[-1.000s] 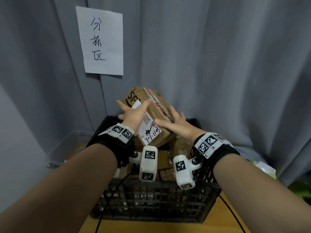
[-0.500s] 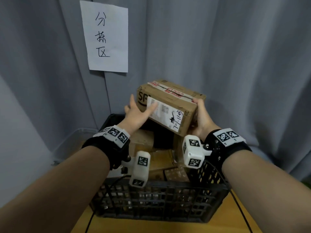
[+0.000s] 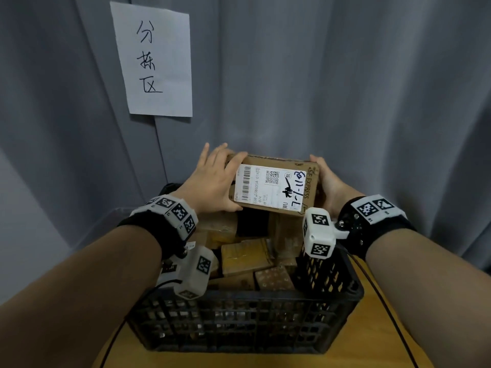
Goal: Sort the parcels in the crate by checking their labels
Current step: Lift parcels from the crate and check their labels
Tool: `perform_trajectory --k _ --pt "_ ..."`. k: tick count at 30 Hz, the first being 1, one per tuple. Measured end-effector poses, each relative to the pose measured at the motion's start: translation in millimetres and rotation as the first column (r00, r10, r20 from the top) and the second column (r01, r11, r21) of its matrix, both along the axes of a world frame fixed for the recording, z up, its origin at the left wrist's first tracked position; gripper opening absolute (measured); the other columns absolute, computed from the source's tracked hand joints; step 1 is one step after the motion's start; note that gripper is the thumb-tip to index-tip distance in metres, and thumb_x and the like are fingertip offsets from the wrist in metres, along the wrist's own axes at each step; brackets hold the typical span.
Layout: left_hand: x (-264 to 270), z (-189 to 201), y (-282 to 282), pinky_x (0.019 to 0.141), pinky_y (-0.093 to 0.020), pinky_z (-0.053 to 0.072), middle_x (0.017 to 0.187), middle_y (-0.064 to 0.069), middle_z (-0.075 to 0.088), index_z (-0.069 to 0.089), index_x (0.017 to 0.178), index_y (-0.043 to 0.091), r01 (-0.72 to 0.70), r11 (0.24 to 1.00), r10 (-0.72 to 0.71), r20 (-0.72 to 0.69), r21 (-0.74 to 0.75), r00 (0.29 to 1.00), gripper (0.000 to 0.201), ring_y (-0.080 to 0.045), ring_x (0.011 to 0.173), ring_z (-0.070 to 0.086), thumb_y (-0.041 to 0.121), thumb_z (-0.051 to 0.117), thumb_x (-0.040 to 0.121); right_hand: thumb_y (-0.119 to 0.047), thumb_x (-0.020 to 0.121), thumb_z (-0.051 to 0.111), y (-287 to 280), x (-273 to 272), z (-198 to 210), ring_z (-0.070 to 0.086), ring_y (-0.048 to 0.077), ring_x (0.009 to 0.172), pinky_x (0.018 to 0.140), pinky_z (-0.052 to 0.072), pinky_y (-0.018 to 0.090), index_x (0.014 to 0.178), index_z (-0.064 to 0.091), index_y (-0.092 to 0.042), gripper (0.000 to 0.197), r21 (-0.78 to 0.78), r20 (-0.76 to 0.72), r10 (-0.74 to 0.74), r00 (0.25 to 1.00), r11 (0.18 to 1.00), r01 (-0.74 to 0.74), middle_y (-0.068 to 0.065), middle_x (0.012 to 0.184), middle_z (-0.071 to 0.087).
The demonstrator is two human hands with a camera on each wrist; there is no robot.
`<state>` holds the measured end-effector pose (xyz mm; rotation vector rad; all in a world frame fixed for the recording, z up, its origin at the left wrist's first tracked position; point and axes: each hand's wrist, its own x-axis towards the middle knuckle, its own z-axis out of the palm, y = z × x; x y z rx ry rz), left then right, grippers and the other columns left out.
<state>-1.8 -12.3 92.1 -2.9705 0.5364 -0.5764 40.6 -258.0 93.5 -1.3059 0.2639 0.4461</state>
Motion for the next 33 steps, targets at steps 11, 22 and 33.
perform_trajectory --k 11,22,33 --pt "0 11 10 0.099 -0.043 0.041 0.134 -0.010 0.036 0.023 0.143 0.011 -0.194 0.979 0.186 -0.119 -0.065 0.975 0.112 -0.029 0.121 0.038 0.068 0.070 0.059 -0.046 0.088 0.059 12 3 12 0.063 0.027 0.085 0.059 0.052 0.035 0.112 0.054 -0.019 0.037 -0.250 0.155 0.033 0.987 0.968 0.007 0.016 0.113 0.059" --pt "-23 5 71 0.094 -0.044 0.039 0.128 -0.014 0.044 0.036 0.133 0.008 -0.726 0.684 0.680 -0.298 -0.073 0.670 0.105 -0.034 0.117 0.048 0.083 0.052 0.062 -0.031 0.092 0.059 108 -6 -8 0.047 0.024 0.128 0.101 0.046 0.039 0.142 0.040 -0.023 0.055 -0.489 0.274 0.412 0.869 0.838 -0.243 0.003 0.142 0.047" --pt "-38 -37 87 0.094 -0.047 0.041 0.142 -0.010 0.025 0.018 0.148 0.024 -0.789 0.614 0.684 -0.524 0.038 0.507 0.100 -0.039 0.122 0.044 0.084 0.037 0.071 -0.025 0.091 0.059 175 -21 -31 0.050 0.023 0.122 0.106 0.042 0.038 0.140 0.043 -0.019 0.052 -0.623 0.319 0.557 0.767 0.733 -0.273 0.009 0.134 0.051"
